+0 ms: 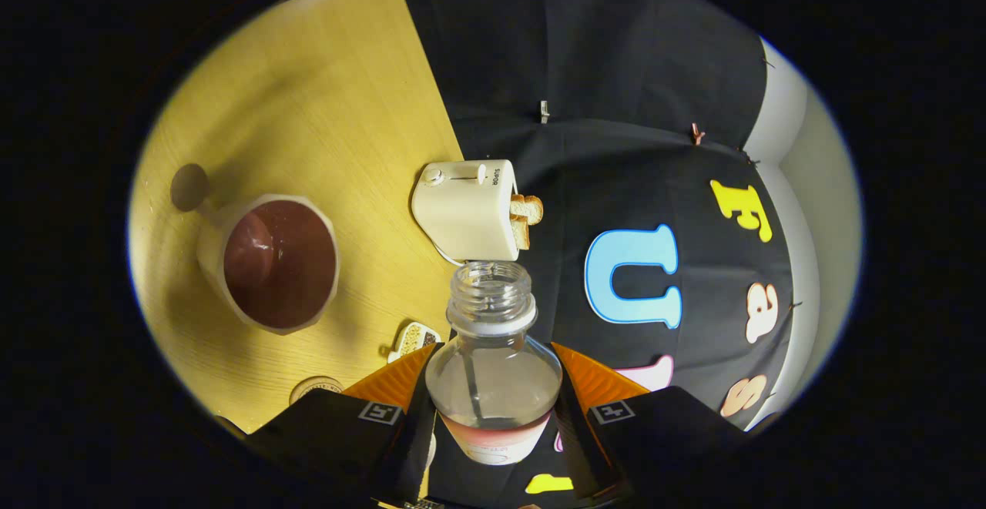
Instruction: Take the bottle from table, then pour the juice into the cup, finally place the bottle on the coaster
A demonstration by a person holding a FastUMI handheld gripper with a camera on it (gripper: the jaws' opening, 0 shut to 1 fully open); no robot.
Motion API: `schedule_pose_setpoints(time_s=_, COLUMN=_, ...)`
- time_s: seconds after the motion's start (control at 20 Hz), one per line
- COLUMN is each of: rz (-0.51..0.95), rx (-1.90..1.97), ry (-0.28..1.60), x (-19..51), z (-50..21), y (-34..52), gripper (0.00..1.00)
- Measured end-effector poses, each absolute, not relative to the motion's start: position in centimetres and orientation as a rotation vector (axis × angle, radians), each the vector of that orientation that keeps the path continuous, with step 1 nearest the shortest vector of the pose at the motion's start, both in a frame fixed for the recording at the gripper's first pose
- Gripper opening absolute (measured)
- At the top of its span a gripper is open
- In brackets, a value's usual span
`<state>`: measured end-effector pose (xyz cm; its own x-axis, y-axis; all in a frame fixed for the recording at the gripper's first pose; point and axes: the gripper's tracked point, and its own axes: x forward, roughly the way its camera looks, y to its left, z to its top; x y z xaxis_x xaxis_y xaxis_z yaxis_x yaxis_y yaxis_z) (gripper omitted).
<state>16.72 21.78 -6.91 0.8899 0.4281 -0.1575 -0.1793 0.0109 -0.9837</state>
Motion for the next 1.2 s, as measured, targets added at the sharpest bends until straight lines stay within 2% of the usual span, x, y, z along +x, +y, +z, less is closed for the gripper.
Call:
schedule_pose_setpoints(time_s=0.5, rz=0.546, rx=-0.909, ry=0.108, x=17.1, z=-6.5, y=19.9, gripper=0.74)
schedule_pose_setpoints(time_s=0.95, rz=0.615, rx=-0.494, ry=0.242, x=15.6, z=-7.2, y=17.6, gripper=0.74)
schedule_pose_setpoints(time_s=1.2, rz=0.578, rx=-0.218, ry=0.347, x=16.8, z=-9.3, y=15.7, gripper=0.74)
